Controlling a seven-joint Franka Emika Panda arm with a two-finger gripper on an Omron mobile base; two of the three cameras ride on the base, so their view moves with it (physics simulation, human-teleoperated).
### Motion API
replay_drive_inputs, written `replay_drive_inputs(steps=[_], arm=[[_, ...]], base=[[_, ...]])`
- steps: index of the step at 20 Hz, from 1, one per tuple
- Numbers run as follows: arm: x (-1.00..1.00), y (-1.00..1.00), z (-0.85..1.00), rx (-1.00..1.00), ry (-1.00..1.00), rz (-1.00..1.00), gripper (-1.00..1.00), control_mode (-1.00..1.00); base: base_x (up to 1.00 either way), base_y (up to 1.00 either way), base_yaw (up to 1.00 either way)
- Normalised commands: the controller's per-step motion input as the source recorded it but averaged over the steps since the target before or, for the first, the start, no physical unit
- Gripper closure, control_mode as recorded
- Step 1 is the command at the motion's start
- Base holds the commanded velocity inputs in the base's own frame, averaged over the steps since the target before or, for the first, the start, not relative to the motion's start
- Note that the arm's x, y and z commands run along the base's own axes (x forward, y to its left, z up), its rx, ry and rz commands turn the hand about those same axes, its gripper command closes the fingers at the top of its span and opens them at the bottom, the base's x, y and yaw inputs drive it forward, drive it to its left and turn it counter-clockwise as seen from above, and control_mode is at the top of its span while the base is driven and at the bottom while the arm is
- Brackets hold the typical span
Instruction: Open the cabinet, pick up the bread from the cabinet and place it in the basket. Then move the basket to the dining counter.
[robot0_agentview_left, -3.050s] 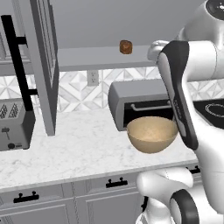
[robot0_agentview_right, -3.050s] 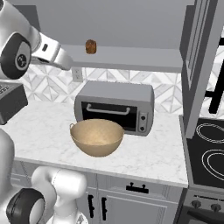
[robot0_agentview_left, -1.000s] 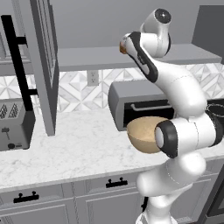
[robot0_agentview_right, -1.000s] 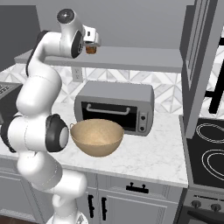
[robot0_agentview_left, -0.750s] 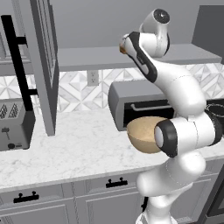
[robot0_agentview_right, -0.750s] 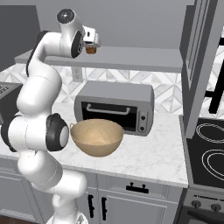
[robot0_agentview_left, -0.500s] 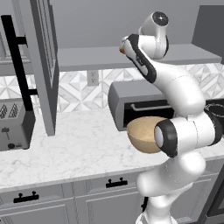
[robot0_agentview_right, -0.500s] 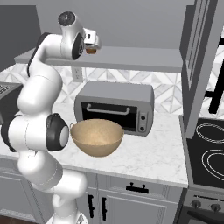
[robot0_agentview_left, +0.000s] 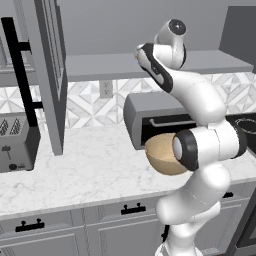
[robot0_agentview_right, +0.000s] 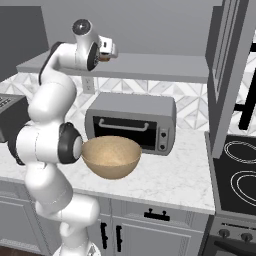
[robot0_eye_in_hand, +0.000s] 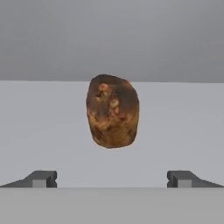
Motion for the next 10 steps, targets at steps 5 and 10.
replay_drive_inputs(steps=[5, 10], arm=[[0.26, 0.0, 0.0, 0.0, 0.0, 0.0, -1.0, -1.0], [0.49, 0.0, 0.0, 0.0, 0.0, 0.0, -1.0, -1.0]], base=[[0.0, 0.0, 0.0], [0.0, 0.0, 0.0]])
